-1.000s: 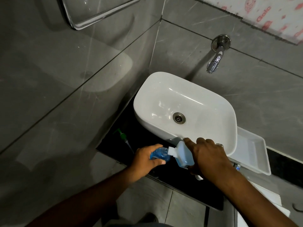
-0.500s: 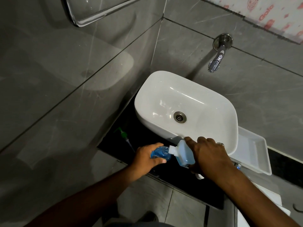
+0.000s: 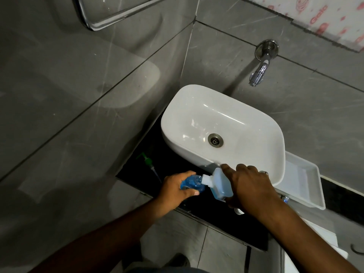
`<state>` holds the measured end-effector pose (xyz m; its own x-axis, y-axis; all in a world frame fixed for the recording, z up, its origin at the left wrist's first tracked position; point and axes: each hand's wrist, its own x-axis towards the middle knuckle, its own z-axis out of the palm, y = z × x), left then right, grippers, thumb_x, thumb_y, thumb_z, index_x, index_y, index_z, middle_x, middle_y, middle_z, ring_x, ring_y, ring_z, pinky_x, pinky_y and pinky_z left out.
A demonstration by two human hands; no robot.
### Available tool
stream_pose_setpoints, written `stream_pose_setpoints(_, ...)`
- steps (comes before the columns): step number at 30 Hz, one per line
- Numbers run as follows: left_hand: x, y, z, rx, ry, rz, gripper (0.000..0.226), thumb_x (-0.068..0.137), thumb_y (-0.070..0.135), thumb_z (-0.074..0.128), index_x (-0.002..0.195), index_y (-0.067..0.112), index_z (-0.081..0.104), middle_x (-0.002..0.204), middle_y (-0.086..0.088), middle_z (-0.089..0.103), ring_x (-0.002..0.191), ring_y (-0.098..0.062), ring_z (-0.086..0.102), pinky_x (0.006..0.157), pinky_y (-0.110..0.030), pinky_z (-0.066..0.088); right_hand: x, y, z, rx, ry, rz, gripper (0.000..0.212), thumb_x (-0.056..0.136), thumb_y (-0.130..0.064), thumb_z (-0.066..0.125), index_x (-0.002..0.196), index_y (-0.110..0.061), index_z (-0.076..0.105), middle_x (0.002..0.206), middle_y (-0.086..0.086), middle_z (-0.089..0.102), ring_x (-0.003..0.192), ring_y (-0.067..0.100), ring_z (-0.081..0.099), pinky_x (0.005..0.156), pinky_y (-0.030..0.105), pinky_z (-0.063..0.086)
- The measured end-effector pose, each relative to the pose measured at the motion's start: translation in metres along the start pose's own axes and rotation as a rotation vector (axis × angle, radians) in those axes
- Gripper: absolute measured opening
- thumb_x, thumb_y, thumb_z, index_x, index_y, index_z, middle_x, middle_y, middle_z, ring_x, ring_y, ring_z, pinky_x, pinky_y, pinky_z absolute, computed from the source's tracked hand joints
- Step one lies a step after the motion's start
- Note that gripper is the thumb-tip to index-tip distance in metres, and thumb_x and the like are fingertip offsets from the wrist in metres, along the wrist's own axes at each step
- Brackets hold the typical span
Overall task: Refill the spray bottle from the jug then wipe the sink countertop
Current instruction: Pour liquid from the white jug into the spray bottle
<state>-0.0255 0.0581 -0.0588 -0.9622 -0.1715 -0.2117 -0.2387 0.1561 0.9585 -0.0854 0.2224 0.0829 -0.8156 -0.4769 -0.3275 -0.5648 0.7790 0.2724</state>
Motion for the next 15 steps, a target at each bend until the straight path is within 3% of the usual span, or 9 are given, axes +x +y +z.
stream_pose_setpoints(15, 0.0002, -0.0001, -0.0003, 0.003, -0.022, -0.011, 0.061, 0.071, 0.013, 0.080, 0.128, 0.016, 0.057, 0.117, -0.004, 0.068, 0.104, -0.014, 0.065, 0.094, -0.035, 0.054, 0.0008, 0.0004, -0.0008, 0.003, -0.007, -0.006, 0.090, 0.073, -0.050, 0.069, 0.145, -0.028, 0.019, 0.119, 0.006, 0.052, 0.109, 0.028, 0.052, 0.089, 0.041, 0.044)
